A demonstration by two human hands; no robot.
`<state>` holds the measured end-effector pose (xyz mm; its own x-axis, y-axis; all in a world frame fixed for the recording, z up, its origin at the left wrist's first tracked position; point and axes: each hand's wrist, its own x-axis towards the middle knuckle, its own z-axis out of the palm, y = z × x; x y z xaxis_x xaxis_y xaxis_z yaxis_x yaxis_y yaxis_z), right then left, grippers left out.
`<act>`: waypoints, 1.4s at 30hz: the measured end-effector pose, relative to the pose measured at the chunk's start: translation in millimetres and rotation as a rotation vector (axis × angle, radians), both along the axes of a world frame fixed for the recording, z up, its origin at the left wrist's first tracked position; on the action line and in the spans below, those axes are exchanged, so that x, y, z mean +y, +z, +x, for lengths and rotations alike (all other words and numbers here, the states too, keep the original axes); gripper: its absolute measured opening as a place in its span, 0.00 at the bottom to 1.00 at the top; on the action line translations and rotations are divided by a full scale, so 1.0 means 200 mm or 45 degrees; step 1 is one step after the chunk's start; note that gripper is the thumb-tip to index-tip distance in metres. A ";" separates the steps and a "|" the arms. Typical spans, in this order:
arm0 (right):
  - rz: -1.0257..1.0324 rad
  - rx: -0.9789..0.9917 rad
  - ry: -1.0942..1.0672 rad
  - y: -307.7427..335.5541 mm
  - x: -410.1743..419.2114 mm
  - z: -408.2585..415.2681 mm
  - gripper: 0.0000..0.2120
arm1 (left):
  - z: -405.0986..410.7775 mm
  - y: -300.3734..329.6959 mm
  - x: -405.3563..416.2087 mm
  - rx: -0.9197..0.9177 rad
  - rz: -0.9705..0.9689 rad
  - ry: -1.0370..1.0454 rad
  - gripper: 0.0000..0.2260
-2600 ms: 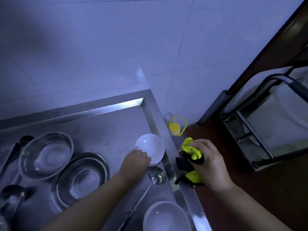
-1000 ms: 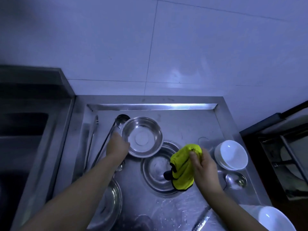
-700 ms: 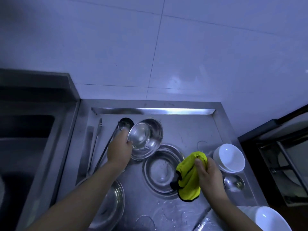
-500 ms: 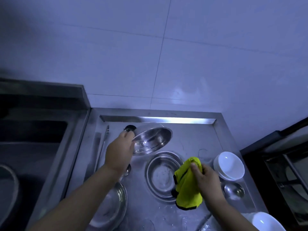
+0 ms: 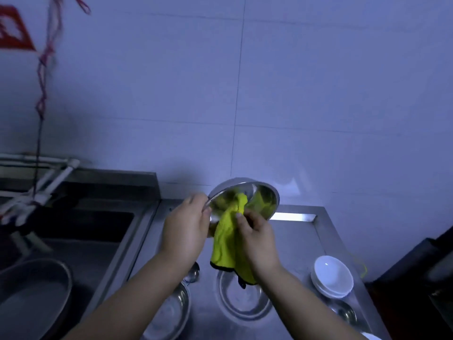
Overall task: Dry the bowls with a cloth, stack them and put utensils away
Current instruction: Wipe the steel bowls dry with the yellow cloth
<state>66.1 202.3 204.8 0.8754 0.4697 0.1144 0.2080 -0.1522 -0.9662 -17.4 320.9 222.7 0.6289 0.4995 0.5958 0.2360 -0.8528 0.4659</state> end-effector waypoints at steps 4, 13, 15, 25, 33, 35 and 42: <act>-0.291 -0.774 0.300 0.01 0.03 -0.11 0.21 | -0.01 0.18 -0.12 -0.231 -0.321 0.121 0.13; -0.423 -1.721 0.075 0.05 -0.10 -0.03 0.26 | -0.06 0.41 -0.26 -0.316 -0.361 0.108 0.09; -0.422 -1.903 0.128 0.07 -0.17 0.07 0.26 | -0.08 0.46 -0.24 -0.326 -0.289 0.102 0.09; -0.267 -1.871 -0.058 0.18 -0.14 0.03 0.24 | 0.00 0.44 -0.35 -0.488 -0.544 0.211 0.08; -0.242 -2.349 0.112 0.28 -0.27 0.30 0.21 | -0.07 0.67 -0.23 -0.343 -0.337 0.071 0.07; -0.211 -2.338 0.054 0.33 -0.28 0.32 0.20 | -0.06 0.70 -0.25 -0.426 -0.410 0.085 0.09; -0.043 -1.828 -0.195 0.30 -0.15 0.11 0.22 | 0.03 0.55 -0.42 -0.599 -0.711 0.001 0.12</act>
